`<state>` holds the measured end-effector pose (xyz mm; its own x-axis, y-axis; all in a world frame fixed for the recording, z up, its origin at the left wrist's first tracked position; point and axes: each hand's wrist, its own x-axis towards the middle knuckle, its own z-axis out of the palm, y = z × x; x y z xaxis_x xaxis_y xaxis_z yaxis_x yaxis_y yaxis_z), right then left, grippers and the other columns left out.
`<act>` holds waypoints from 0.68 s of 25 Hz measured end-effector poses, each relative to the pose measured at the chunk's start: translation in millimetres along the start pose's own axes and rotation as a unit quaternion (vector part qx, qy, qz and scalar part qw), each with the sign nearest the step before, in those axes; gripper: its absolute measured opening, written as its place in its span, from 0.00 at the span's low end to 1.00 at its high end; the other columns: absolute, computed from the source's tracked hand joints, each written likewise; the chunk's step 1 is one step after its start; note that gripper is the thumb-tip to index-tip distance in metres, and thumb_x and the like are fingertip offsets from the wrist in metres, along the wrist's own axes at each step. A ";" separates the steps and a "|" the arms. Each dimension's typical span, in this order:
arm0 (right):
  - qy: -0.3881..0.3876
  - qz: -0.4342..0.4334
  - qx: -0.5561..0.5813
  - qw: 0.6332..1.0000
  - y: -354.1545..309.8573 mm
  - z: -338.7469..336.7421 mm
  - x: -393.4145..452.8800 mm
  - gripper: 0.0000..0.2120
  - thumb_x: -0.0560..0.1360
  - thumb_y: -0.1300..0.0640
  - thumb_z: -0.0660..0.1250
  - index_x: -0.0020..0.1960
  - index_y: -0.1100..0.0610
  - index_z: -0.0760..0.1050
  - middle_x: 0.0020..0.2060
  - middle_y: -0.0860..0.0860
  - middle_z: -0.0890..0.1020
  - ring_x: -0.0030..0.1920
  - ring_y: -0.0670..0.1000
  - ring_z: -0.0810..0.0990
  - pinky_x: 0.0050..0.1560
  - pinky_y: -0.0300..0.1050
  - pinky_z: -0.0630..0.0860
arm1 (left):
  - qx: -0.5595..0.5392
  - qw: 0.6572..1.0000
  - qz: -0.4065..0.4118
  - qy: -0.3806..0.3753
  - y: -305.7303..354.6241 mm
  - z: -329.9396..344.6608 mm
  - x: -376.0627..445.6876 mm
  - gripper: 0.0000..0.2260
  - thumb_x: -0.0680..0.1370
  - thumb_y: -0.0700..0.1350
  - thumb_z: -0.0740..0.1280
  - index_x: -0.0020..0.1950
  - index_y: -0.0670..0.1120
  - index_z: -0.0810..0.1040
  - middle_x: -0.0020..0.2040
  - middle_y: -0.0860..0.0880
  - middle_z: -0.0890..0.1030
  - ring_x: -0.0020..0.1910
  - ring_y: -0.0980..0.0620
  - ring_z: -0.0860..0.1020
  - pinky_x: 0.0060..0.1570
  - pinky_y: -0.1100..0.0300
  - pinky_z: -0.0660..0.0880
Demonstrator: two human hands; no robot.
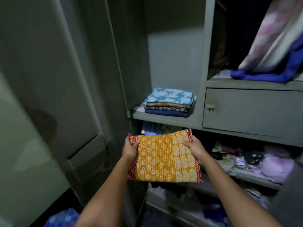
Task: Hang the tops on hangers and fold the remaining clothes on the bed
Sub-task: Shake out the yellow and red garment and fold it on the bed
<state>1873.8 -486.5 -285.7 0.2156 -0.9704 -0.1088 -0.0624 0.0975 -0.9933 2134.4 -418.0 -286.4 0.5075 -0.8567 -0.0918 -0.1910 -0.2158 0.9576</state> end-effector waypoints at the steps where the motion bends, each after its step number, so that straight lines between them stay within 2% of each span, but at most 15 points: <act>1: 0.015 -0.021 -0.004 1.000 -12.1 -1.2 17.7 0.04 0.79 0.58 0.64 0.53 0.53 0.76 0.53 0.56 0.82 0.53 0.58 0.81 0.60 0.60 0.75 | -0.003 1.000 0.023 -0.003 14.3 5.6 20.2 0.26 0.79 0.49 0.64 0.75 0.50 0.59 0.66 0.43 0.73 0.60 0.44 0.76 0.62 0.44 0.72; 4: 0.063 -0.084 -0.020 0.994 -56.5 -2.2 77.5 0.12 0.79 0.57 0.63 0.62 0.56 0.74 0.56 0.52 0.81 0.55 0.55 0.80 0.61 0.57 0.75 | 0.012 0.995 0.102 0.002 65.5 17.6 82.4 0.23 0.80 0.47 0.63 0.74 0.52 0.62 0.68 0.44 0.71 0.62 0.44 0.73 0.62 0.46 0.72; 7: 0.103 -0.119 -0.068 0.985 -97.3 3.1 133.2 0.15 0.80 0.54 0.60 0.65 0.56 0.72 0.57 0.51 0.80 0.56 0.54 0.79 0.59 0.54 0.75 | 0.020 0.986 0.162 0.017 114.5 19.9 139.2 0.22 0.81 0.47 0.62 0.74 0.53 0.62 0.67 0.46 0.71 0.61 0.47 0.73 0.60 0.49 0.73; 9: 0.161 -0.130 -0.115 0.971 -123.0 7.0 167.8 0.17 0.81 0.50 0.58 0.66 0.55 0.71 0.59 0.53 0.79 0.56 0.55 0.78 0.58 0.53 0.74 | 0.035 0.979 0.198 0.026 146.1 23.1 180.7 0.22 0.81 0.47 0.62 0.74 0.53 0.63 0.68 0.45 0.71 0.61 0.49 0.72 0.60 0.52 0.72; 11: 0.234 -0.128 -0.165 0.950 -145.0 9.4 204.0 0.21 0.81 0.47 0.57 0.70 0.56 0.68 0.65 0.55 0.75 0.62 0.59 0.75 0.61 0.55 0.72 | 0.045 0.973 0.224 0.022 179.2 30.1 222.0 0.22 0.81 0.47 0.63 0.74 0.52 0.64 0.68 0.45 0.70 0.57 0.51 0.72 0.56 0.55 0.72; 13: 0.296 -0.111 -0.203 0.927 -168.8 7.7 240.1 0.22 0.82 0.48 0.55 0.71 0.58 0.66 0.67 0.57 0.73 0.65 0.61 0.73 0.61 0.55 0.70 | 0.051 0.969 0.240 0.011 209.8 43.7 263.1 0.22 0.81 0.47 0.62 0.74 0.51 0.63 0.68 0.45 0.70 0.56 0.51 0.73 0.54 0.56 0.73; 17: 0.361 -0.066 -0.257 0.894 -192.0 -1.6 312.3 0.20 0.82 0.50 0.55 0.71 0.58 0.66 0.65 0.58 0.75 0.63 0.62 0.74 0.57 0.53 0.72 | 0.064 0.966 0.246 -0.039 236.2 83.6 355.9 0.21 0.80 0.47 0.63 0.73 0.52 0.65 0.67 0.44 0.72 0.59 0.44 0.76 0.59 0.48 0.75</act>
<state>1951.5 -808.6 -128.9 -0.4199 -0.8733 0.2469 -0.5625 0.0370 -0.8259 2199.6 -813.0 -115.7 0.2650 -0.9019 0.3411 -0.4975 0.1751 0.8496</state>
